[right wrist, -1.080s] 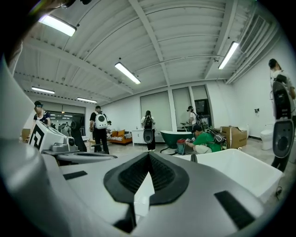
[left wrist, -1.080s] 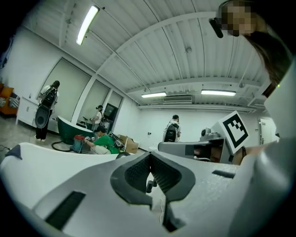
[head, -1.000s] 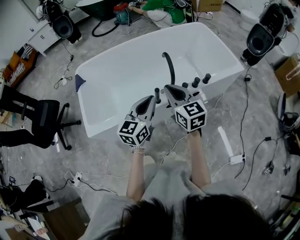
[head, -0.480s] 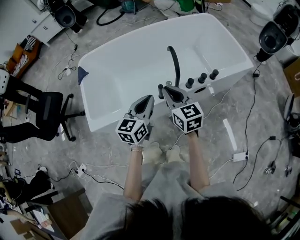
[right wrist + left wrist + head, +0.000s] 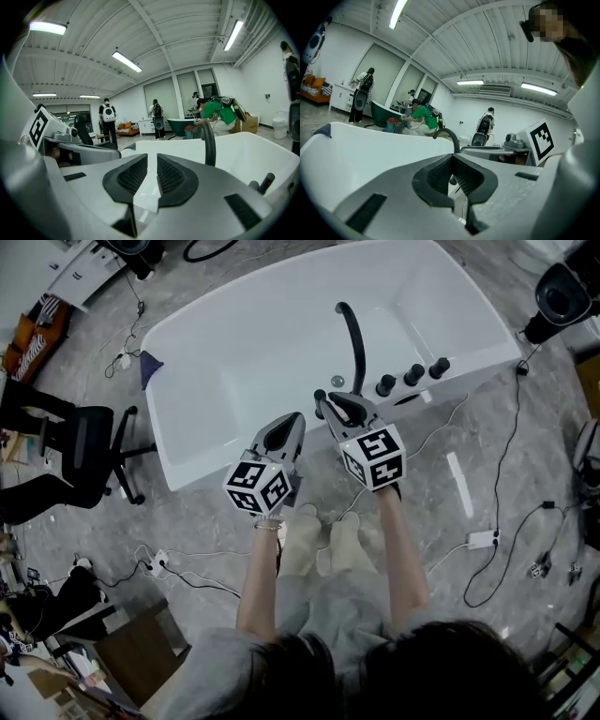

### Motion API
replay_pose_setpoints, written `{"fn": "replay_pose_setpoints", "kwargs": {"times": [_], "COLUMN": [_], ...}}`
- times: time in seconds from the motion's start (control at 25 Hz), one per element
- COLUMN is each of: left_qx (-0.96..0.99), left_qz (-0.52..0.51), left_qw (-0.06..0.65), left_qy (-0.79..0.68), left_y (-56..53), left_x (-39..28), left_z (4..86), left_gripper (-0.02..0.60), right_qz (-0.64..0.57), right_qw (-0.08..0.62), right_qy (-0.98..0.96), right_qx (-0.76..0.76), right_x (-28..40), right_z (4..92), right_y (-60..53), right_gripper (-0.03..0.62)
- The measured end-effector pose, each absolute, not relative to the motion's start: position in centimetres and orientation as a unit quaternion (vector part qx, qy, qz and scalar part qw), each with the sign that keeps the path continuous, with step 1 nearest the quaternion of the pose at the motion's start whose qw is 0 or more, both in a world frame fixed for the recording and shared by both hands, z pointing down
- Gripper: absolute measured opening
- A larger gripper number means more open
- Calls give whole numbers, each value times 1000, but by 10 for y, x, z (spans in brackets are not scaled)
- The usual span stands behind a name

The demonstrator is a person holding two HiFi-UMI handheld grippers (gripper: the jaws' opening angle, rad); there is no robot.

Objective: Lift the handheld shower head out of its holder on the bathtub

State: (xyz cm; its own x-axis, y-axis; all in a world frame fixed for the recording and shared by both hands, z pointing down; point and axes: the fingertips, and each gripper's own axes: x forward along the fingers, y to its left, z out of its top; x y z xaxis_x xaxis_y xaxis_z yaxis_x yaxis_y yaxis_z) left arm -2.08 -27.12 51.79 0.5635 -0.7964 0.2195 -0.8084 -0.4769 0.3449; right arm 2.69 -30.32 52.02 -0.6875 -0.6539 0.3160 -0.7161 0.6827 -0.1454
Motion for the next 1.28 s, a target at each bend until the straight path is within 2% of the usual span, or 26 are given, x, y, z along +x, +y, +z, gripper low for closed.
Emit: {"fn": "replay_pose_setpoints", "kwargs": {"times": [0.48,0.68,1.28], "left_qx": [842,836,834], "left_qz": [23,23,33], "left_qw": [232,244,244], "left_qy": [-486,-491,-494], "left_y": [-290,-301,-312], "left_x": [-40,-40,-38], "left_z": [591,619,651], "left_gripper": [5,5,5], "right_qz": [140,132,135], "right_qw": [154,185,180], "right_qy": [-914,-916,-922], "right_qx": [349,330,316], "right_x": [17,10,-13], "right_z": [603,636,676], "right_y": [-328,-336,-357], "right_gripper": [143,150,156]}}
